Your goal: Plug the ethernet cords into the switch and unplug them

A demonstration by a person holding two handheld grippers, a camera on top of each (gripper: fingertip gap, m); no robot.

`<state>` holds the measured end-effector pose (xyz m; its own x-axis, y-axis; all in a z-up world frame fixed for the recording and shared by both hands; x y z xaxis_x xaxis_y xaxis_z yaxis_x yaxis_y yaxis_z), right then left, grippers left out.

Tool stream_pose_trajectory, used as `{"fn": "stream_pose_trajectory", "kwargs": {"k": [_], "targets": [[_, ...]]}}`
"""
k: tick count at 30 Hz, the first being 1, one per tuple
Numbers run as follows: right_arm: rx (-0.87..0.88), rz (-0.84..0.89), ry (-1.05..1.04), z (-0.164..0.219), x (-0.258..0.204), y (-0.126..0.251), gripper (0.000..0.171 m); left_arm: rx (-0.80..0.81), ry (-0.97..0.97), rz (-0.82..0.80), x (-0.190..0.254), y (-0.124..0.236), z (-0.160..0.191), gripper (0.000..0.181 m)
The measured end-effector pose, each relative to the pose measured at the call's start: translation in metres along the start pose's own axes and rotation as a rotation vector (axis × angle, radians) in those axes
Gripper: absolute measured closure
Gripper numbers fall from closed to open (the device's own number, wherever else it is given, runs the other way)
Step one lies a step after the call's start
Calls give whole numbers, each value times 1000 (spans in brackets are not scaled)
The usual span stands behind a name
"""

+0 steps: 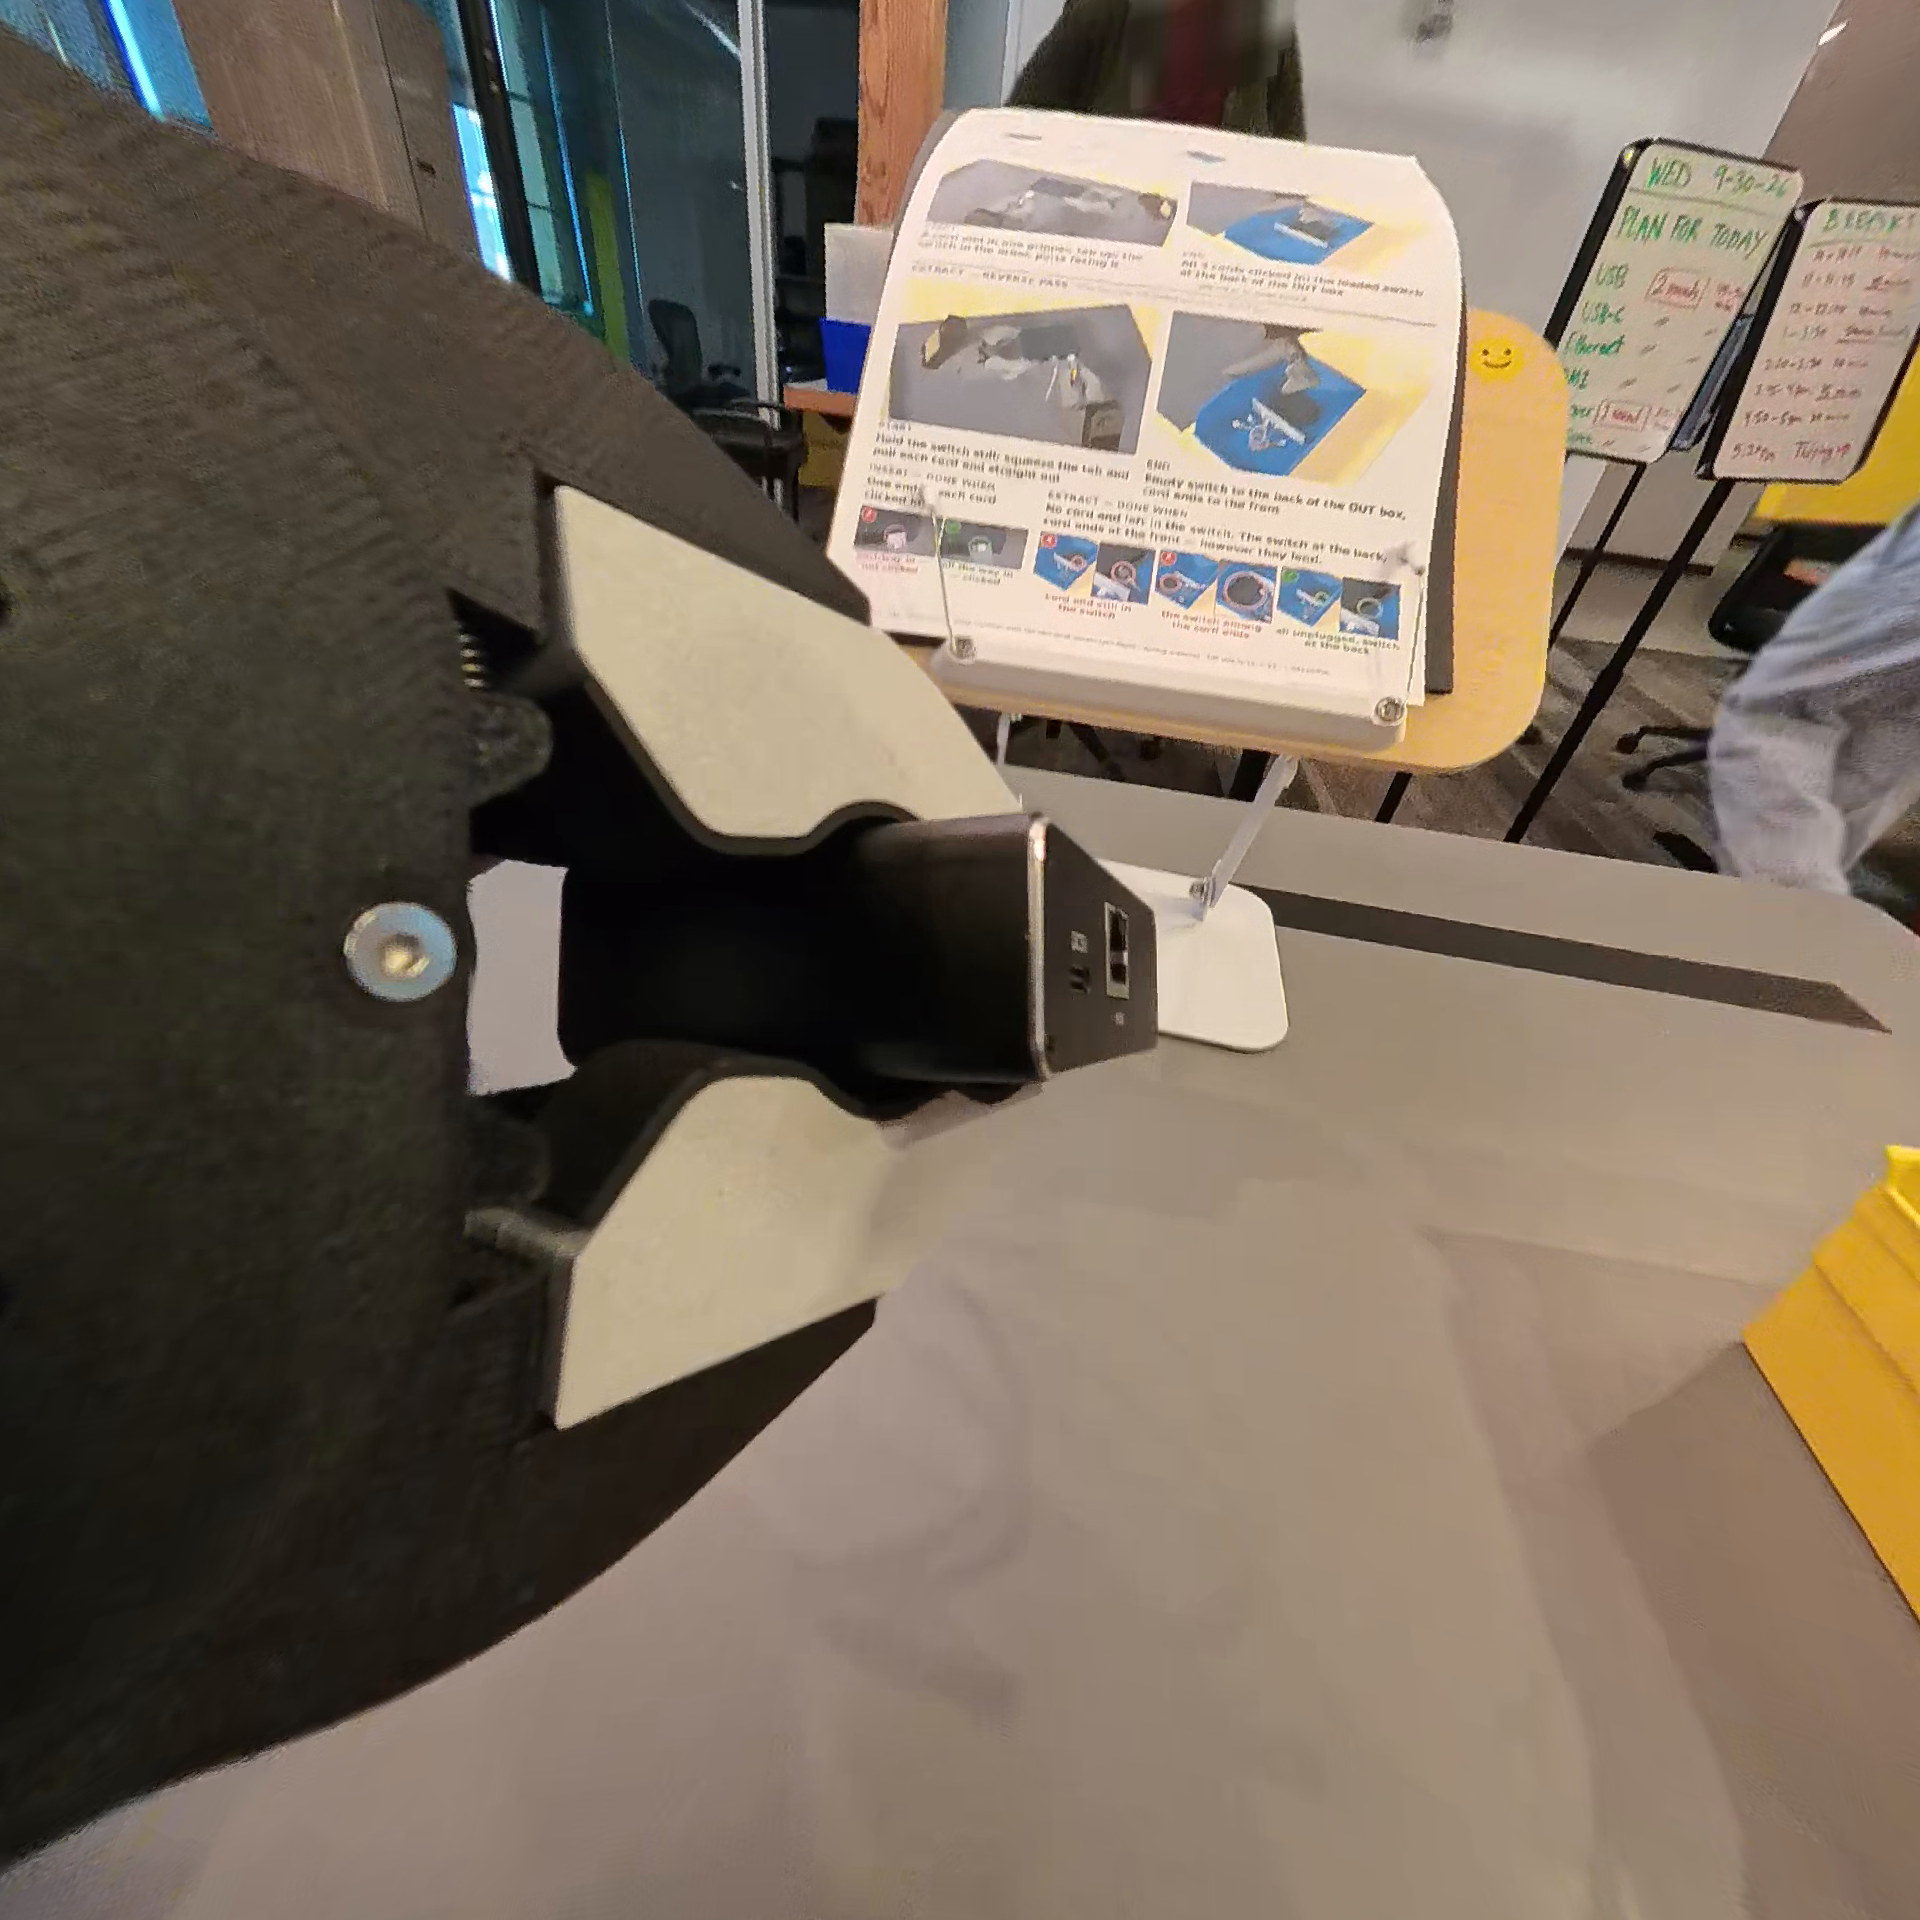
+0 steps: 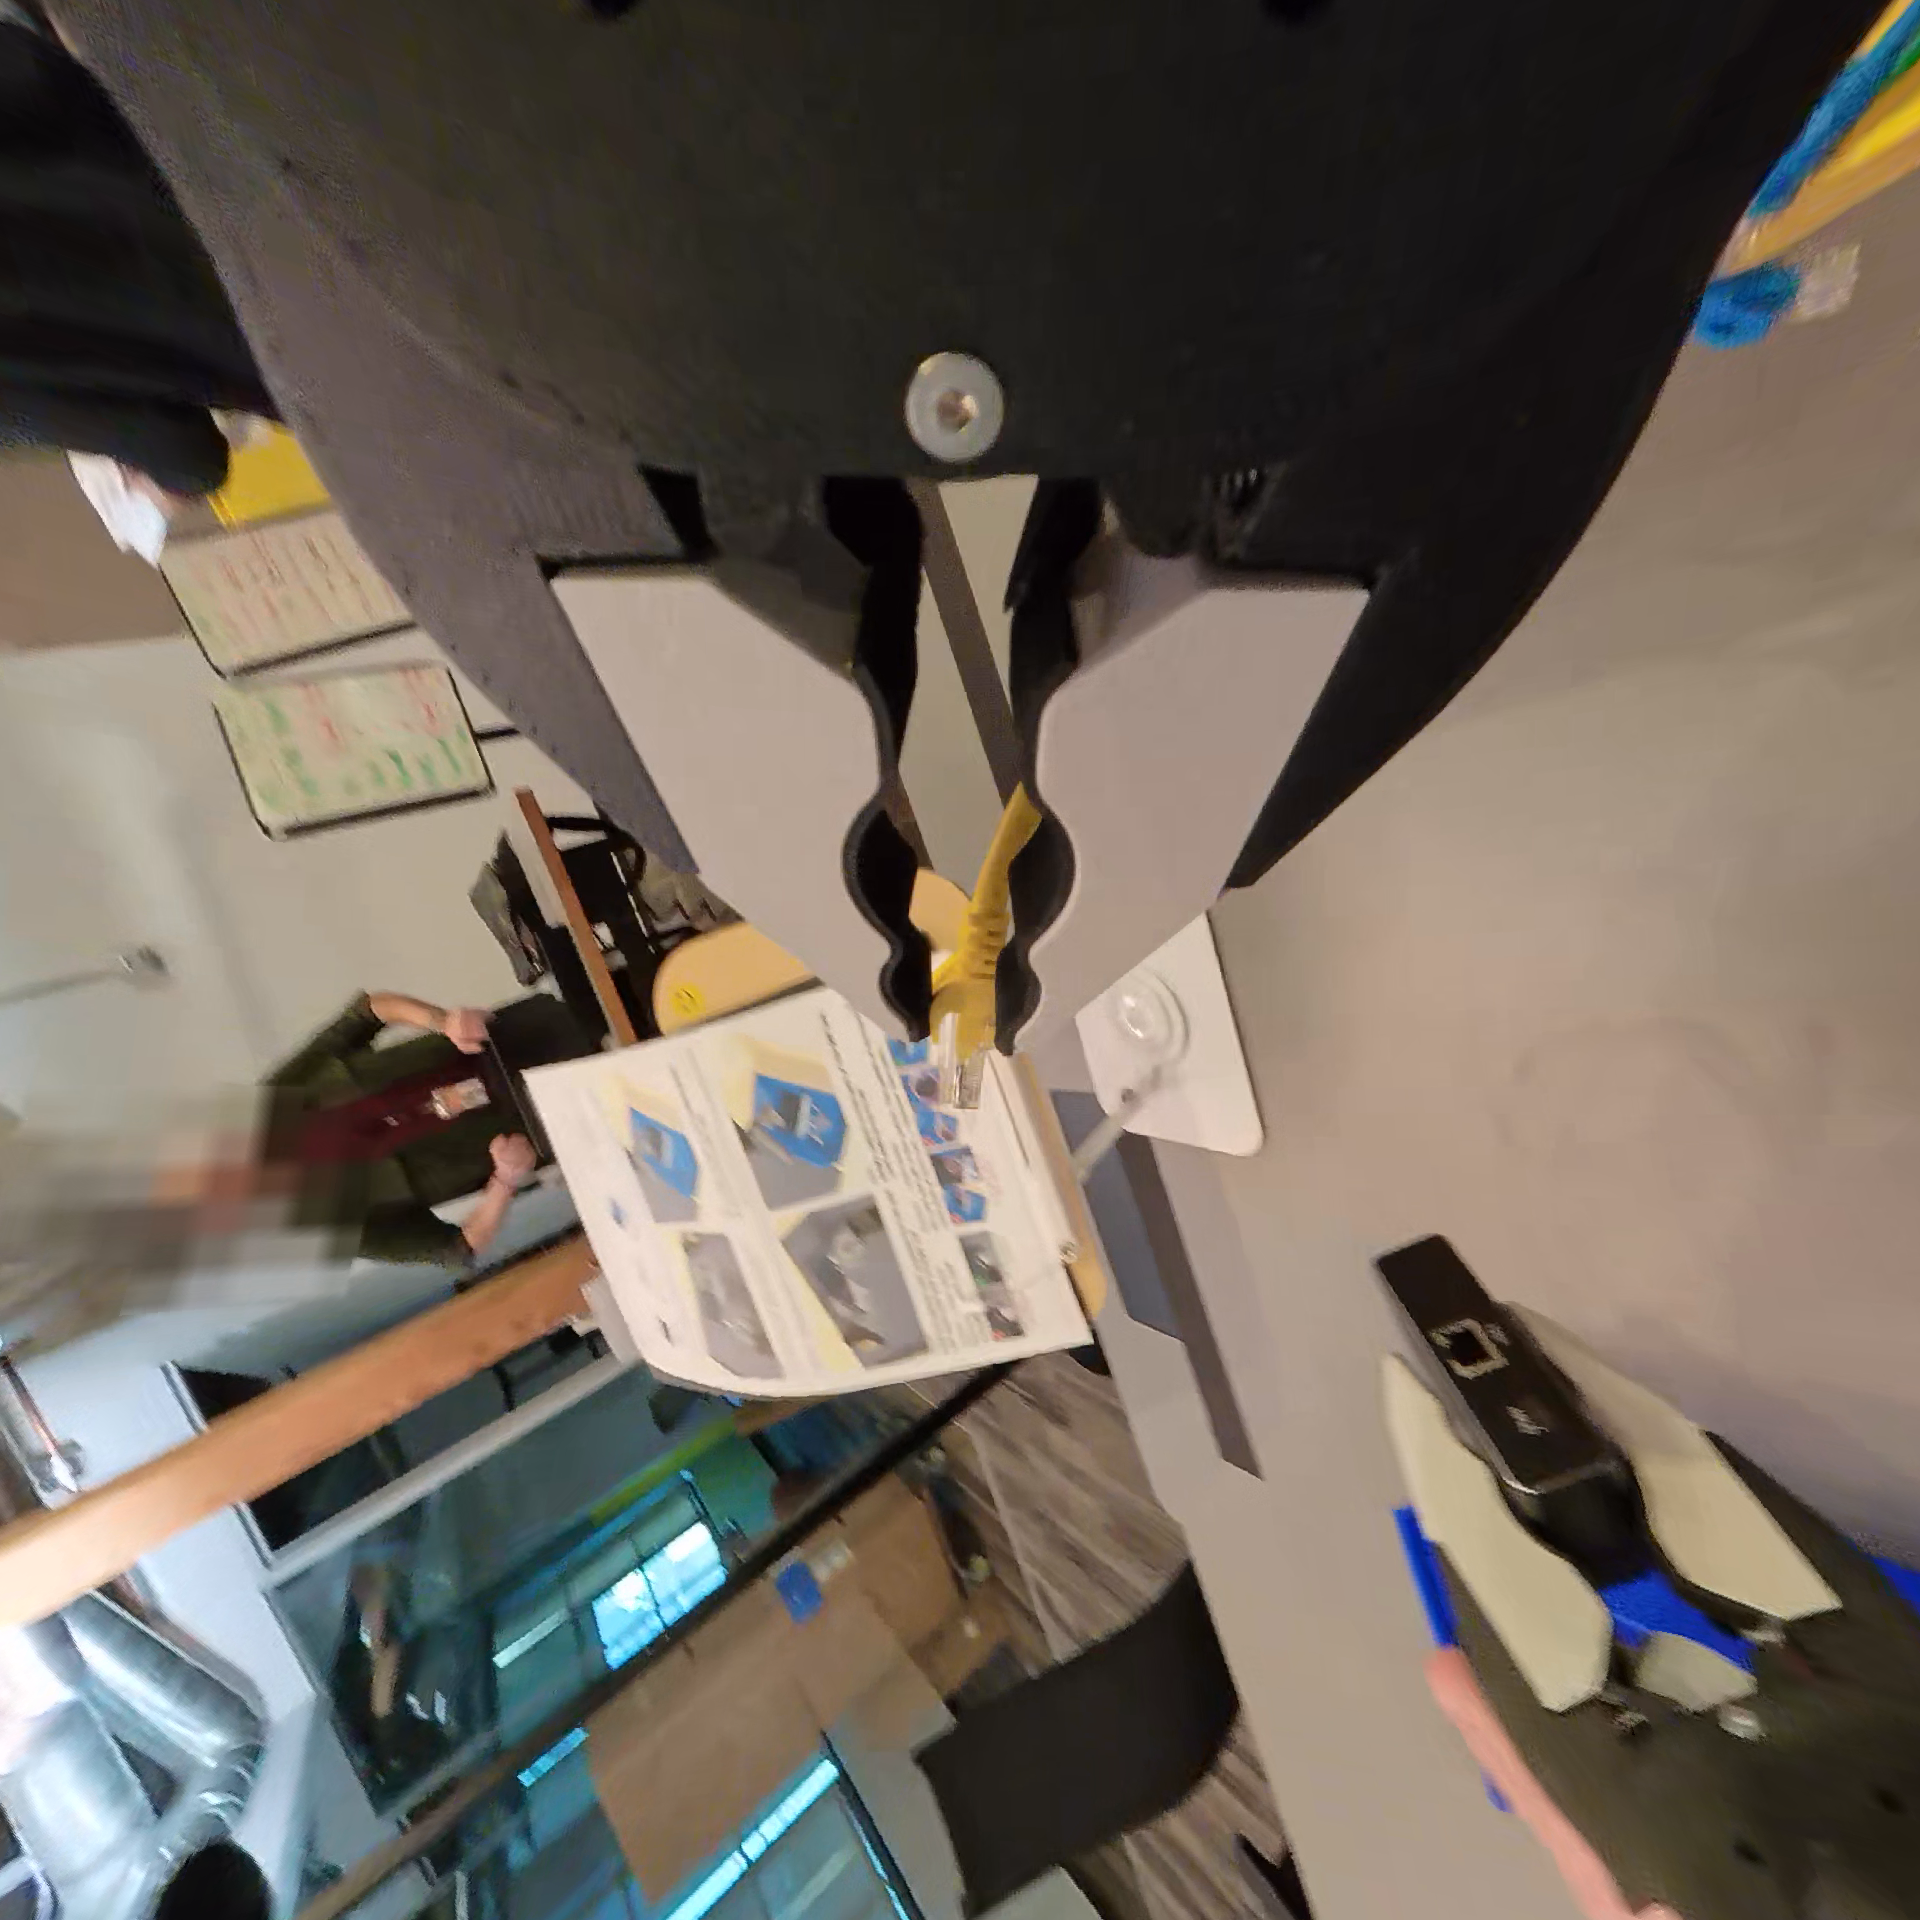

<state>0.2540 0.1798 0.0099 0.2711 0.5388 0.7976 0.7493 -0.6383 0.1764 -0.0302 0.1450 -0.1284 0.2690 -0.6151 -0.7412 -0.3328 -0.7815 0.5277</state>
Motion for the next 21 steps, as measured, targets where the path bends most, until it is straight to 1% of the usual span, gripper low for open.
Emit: {"fn": "stream_pose_trajectory", "kwargs": {"k": [3,5,8,12,14,17,21], "targets": [[-64,91,-50,10,15,36,162,20,17,4,11,2,1,145],[-93,124,-126,27,20,59,162,35,37,14,16,3,2,144],[-180,166,-211,62,11,84,162,43,51,25,22,2,3,145],[-380,255,-218,105,-11,107,162,50,50,32,28,0,2,144],[-471,289,-198,120,-25,111,162,48,46,35,29,-2,0,145],[-606,327,-143,144,-52,104,162,54,38,31,28,-5,-6,145],[-664,306,-183,173,-94,80,161,67,28,39,29,-10,-15,145]]}}
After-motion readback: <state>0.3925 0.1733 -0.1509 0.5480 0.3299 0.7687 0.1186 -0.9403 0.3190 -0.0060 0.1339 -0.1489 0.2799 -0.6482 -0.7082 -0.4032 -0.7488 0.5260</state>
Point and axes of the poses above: each gripper's, where its closed fingertips meet, y back along the fingers, z out of its underside, x = y × z across the jaws, the point moved 10 cm from there along y, back along the fingers, and after that the axes turned 5 degrees about z, right-handed, at the moved point
